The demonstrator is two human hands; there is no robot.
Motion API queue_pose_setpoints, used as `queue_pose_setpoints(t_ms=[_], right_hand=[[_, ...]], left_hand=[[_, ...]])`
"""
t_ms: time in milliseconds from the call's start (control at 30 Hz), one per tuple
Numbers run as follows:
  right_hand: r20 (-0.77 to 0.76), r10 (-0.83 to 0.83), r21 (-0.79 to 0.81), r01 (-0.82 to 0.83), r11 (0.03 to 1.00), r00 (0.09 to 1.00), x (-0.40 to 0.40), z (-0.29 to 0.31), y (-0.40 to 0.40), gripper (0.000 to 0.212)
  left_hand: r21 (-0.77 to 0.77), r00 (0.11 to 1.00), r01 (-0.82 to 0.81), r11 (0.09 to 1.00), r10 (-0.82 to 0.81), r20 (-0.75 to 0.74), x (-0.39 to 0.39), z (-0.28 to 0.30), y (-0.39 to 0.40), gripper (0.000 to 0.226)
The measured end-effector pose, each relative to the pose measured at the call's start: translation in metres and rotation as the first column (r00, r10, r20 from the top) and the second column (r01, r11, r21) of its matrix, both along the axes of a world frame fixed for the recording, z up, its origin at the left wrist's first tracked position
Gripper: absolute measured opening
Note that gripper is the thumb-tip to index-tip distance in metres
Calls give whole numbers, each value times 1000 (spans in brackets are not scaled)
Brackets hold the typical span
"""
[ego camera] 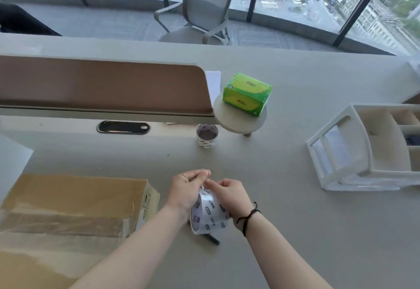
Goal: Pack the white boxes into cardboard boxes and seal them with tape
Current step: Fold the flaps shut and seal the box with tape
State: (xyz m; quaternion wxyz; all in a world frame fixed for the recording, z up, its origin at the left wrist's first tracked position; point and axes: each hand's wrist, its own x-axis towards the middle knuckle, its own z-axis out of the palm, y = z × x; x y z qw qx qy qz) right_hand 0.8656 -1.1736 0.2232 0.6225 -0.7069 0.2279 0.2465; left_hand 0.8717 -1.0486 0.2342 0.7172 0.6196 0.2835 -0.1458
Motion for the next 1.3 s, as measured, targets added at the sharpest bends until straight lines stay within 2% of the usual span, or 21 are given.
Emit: queue_pose_setpoints(t_ms=[67,133,233,333,433,633,733,933,1000,1067,1167,1300], right_hand=[[11,-90,64,89,994,996,8,-4,-5,27],[17,-191,113,187,976,982,19,-5,-10,21],[82,-265,53,261,964,961,44,-8,-21,20],[137,-328,-13,332,943,935,77,-9,-31,22],[173,-352,-66,367,928,920,105,-10,-41,27],[174,-439,-72,456,887,882,131,-18,-51,29],[153,-481,-58,494,868,863,137,-26,-51,29],[107,-543,-69,551,832,833,147,-33,-53,40],[79,-542,-84,548,832,836,150,-35,-55,41],[53,-527,-105,530,841,848,153,-34,-56,41],[35,-516,-113,516,849,856,154,-37,-57,46],[-12,-456,-190,446,875,890,148,-46,-53,69]], left_hand=[[2,997,71,997,-71,1,18,0,-5,14],[72,989,144,987,-146,31,39,-1,-10,14],[229,963,227,946,-253,90,70,-3,-21,12],[337,919,318,886,-375,120,97,-8,-35,27],[387,893,348,854,-428,140,121,-15,-48,38],[318,940,250,914,-308,147,150,-24,-62,78],[292,966,167,942,-216,144,156,-22,-66,76],[315,986,95,944,-133,101,164,-28,-73,75],[310,994,71,948,-94,59,165,-32,-74,79],[292,998,61,954,-60,-13,166,-33,-77,70],[297,995,100,950,-91,-45,170,-33,-81,63],[334,964,264,905,-254,-75,166,-38,-79,76]])
